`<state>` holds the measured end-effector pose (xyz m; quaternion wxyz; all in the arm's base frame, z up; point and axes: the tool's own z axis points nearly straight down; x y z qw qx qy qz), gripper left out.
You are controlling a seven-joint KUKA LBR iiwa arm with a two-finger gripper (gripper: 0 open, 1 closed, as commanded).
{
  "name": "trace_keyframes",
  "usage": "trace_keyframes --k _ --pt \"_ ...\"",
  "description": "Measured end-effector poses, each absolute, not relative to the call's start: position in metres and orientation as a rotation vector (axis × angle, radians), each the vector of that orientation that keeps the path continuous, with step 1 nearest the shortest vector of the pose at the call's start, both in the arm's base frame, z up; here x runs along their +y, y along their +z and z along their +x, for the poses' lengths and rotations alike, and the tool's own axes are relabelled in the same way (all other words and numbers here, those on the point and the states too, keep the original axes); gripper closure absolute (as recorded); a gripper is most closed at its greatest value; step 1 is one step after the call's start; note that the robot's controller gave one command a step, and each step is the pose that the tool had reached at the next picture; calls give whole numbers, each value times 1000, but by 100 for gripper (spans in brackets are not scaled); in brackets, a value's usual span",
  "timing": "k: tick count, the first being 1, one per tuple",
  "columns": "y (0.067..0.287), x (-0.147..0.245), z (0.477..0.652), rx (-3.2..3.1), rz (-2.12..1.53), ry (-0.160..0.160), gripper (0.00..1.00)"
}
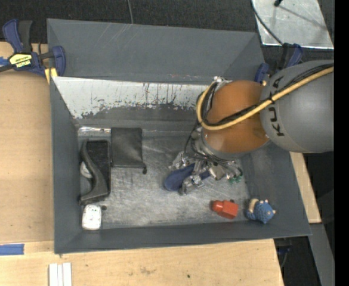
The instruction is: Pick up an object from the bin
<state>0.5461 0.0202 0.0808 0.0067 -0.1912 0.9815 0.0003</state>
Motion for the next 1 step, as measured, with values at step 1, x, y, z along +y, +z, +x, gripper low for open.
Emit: trace_keyframes --k 1 --pt "232 17 545 3060 -659 -3 100"
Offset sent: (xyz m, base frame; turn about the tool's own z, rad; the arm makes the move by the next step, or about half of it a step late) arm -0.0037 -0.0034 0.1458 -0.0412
